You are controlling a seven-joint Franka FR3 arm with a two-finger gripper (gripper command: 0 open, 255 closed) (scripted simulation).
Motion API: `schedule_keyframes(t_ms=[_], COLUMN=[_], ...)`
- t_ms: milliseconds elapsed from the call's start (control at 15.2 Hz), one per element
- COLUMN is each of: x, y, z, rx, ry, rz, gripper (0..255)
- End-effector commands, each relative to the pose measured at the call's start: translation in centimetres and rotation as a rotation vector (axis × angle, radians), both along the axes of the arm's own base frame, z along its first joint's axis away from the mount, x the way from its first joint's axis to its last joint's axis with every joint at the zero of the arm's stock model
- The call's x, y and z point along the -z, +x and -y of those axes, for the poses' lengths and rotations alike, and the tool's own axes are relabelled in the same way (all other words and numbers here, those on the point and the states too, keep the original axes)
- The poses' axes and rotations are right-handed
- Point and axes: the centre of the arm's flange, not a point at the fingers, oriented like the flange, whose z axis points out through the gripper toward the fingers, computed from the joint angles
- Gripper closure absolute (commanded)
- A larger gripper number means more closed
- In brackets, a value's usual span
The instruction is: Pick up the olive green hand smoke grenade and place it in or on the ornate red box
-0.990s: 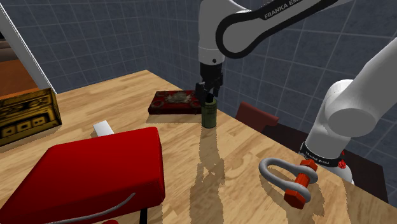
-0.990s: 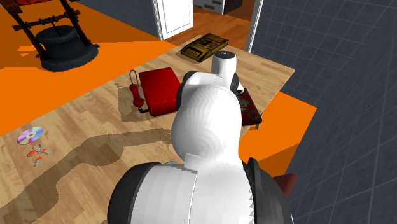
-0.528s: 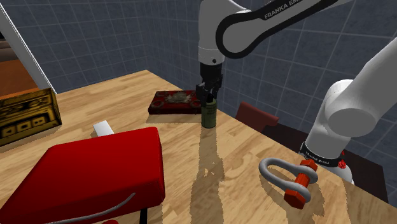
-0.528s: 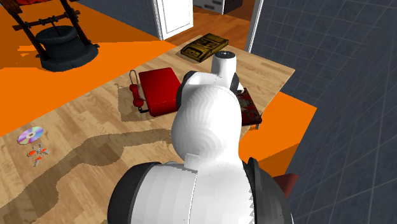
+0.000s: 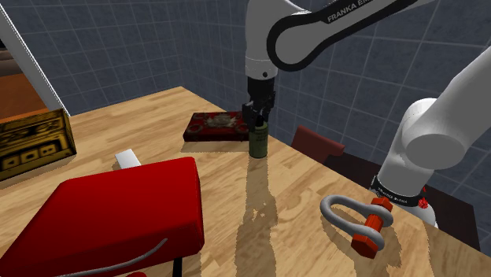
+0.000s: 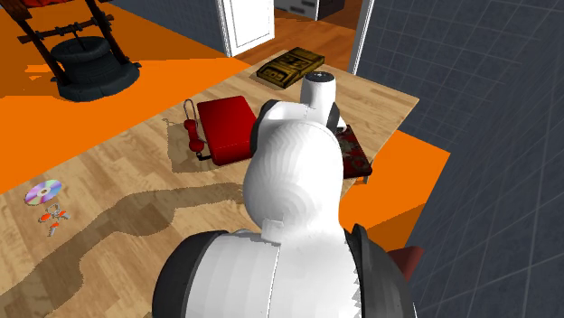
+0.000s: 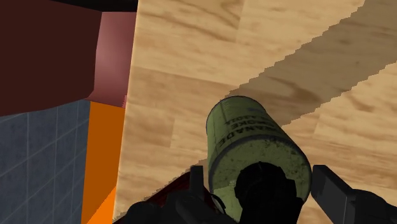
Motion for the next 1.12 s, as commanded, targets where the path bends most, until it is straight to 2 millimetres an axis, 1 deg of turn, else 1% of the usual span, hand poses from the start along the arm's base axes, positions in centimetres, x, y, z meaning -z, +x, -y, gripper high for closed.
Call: schedule_keyframes(t_ms=[0, 1056], x=[-0.8, -9.2], y=[0.0, 0.0], z=[0.0, 0.0], rx=[0.000, 0.000], ry=[0.000, 0.000], rz=[0.000, 0.000], gripper=[255, 255])
